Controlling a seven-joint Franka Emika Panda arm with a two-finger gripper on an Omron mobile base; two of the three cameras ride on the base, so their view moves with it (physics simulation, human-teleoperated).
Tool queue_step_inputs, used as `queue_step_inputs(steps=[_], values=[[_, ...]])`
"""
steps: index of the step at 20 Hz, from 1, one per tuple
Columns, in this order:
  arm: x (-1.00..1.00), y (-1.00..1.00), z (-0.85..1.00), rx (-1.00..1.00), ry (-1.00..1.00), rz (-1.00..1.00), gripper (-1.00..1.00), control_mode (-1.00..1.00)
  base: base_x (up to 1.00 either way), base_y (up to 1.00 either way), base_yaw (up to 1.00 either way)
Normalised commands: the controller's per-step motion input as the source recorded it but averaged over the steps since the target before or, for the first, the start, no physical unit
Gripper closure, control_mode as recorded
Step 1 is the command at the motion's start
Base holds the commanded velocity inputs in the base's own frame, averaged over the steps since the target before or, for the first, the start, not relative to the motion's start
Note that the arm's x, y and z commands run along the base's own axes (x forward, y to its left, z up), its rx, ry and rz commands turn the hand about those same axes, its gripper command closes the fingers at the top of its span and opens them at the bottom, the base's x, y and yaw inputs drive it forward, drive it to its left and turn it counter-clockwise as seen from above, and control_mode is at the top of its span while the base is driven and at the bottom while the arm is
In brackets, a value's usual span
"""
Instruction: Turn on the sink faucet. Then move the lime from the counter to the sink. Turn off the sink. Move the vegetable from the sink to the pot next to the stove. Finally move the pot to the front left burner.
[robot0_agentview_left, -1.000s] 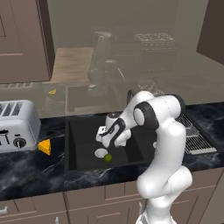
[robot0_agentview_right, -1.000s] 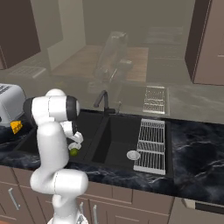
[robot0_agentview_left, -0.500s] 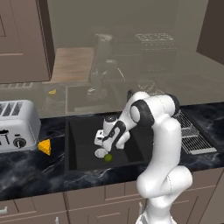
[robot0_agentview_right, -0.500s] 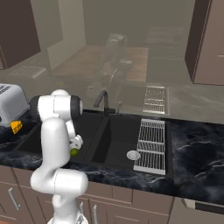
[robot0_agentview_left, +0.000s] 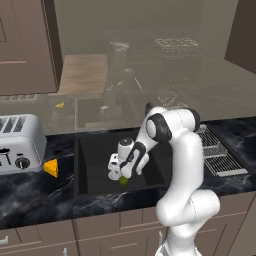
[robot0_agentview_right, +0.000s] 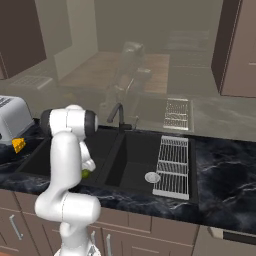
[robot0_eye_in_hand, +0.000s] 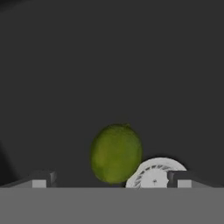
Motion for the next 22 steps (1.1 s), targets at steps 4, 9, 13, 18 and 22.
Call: queue_step_inputs(steps=[4,9,13,18,22], values=[[0.00,0.00,-0.32,-0.01,0.00,0.00,-1.00,-1.00,0.00,0.00,0.00],[0.00,0.00,-0.30,-0.01,0.00,0.00,-1.00,-1.00,0.00,0.00,0.00],[0.00,0.00,-0.27,0.00,0.00,0.00,-1.00,-1.00,0.00,0.00,0.00],[0.07,0.00,-0.24,0.00,0.00,0.00,-1.00,-1.00,0.00,0.00,0.00],[0.12,0.00,-0.21,0.00,0.00,0.00,-1.00,-1.00,0.00,0.00,0.00]])
